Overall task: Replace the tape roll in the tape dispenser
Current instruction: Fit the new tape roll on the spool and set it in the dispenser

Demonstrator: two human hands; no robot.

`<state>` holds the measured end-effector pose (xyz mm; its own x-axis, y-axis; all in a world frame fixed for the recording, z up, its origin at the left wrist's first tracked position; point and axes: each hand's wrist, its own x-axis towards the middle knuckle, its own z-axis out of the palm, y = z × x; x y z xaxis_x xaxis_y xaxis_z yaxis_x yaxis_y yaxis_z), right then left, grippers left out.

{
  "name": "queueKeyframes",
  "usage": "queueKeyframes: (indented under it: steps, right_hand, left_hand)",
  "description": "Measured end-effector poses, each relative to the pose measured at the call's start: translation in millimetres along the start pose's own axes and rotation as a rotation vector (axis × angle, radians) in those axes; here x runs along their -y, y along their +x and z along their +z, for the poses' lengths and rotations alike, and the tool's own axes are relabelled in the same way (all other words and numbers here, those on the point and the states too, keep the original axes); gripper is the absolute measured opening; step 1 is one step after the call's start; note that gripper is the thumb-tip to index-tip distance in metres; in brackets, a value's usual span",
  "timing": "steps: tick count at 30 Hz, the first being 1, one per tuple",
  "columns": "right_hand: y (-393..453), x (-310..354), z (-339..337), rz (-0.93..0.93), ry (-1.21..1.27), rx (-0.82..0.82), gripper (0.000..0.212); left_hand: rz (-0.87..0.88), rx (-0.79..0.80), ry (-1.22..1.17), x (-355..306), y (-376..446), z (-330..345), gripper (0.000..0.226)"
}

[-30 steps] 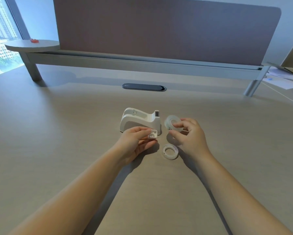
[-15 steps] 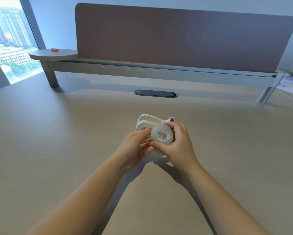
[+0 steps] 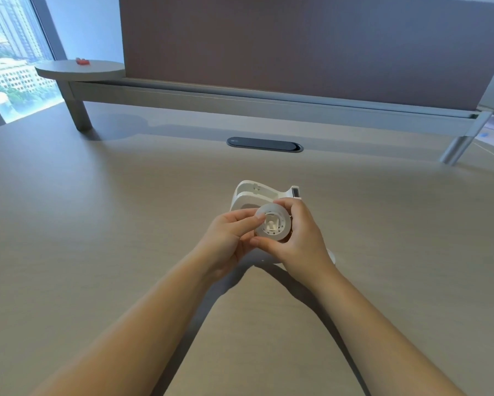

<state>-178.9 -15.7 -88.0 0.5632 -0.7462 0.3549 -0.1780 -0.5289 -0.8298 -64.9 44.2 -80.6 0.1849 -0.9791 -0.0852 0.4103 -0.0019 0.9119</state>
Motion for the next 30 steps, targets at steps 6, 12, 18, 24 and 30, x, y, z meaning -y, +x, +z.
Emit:
queueKeyframes:
  steps: [6,12,18,24,30]
  right_hand:
    - [-0.9,1.5,-2.9,0.066,0.119,0.071,0.047]
    - [5.9,-1.0,-9.6,0.273,0.376,-0.011,0.013]
    - [9.1,-0.5,-12.9,0.403,0.464,0.035,0.004]
    - [8.2,1.3,-13.0,0.392,0.397,0.013,0.006]
    - [6.7,2.3,-12.6,0.397,0.419,0.001,0.006]
  left_hand:
    - [-0.006,-0.034,0.033,-1.2,3.9,-5.4,0.018]
    - [0.004,-0.031,0.038,-4.0,6.7,-3.8,0.019]
    - [0.008,0.013,0.127,-5.3,4.4,-3.3,0.017]
    - [0.016,0.038,0.263,-7.1,0.8,2.6,0.018]
    - [0.008,-0.036,0.336,-8.3,0.3,3.5,0.011]
